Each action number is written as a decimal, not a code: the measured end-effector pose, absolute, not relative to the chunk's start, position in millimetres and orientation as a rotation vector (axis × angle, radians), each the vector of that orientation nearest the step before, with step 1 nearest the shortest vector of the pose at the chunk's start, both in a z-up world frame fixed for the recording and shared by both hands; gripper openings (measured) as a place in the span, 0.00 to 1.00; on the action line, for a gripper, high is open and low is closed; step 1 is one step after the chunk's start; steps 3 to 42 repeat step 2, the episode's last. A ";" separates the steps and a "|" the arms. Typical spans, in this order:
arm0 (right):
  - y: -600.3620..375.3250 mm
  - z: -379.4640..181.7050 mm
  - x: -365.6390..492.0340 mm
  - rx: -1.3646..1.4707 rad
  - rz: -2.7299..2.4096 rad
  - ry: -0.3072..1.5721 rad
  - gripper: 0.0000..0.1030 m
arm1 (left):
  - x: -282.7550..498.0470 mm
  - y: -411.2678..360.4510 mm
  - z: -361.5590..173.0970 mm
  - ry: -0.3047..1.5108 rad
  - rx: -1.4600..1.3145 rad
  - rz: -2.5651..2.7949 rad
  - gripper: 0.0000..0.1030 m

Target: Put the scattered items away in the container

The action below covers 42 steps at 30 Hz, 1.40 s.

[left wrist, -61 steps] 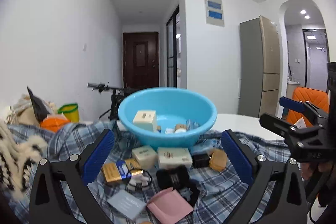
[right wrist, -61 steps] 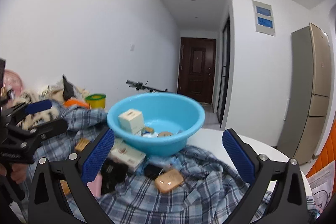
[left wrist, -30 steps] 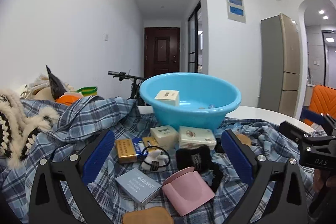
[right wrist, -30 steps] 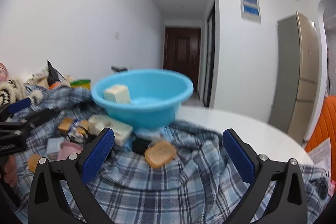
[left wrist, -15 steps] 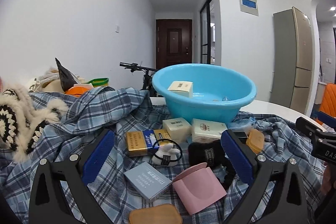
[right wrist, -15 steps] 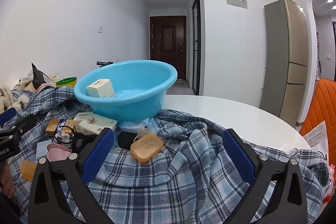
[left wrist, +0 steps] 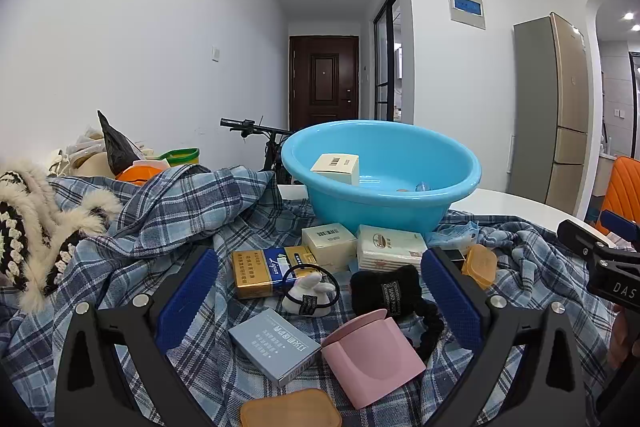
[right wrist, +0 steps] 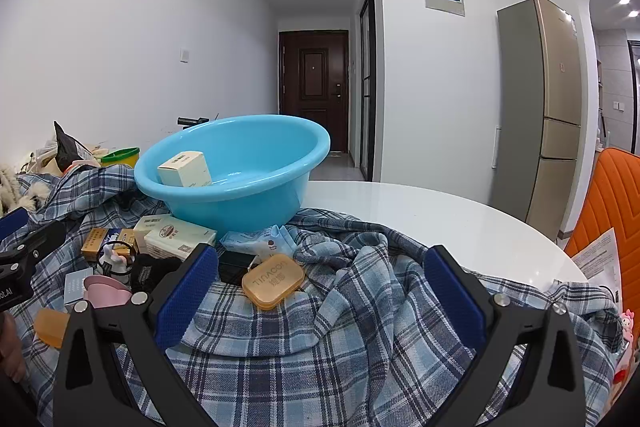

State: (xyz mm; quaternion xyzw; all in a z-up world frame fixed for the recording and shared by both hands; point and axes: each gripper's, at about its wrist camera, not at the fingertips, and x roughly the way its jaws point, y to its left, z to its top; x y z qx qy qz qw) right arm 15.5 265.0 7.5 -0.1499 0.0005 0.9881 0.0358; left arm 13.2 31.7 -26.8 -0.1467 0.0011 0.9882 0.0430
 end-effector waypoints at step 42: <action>265.1 7.6 15.4 -0.461 3.035 0.003 1.00 | 13.2 31.6 -26.8 0.004 -0.449 3.023 1.00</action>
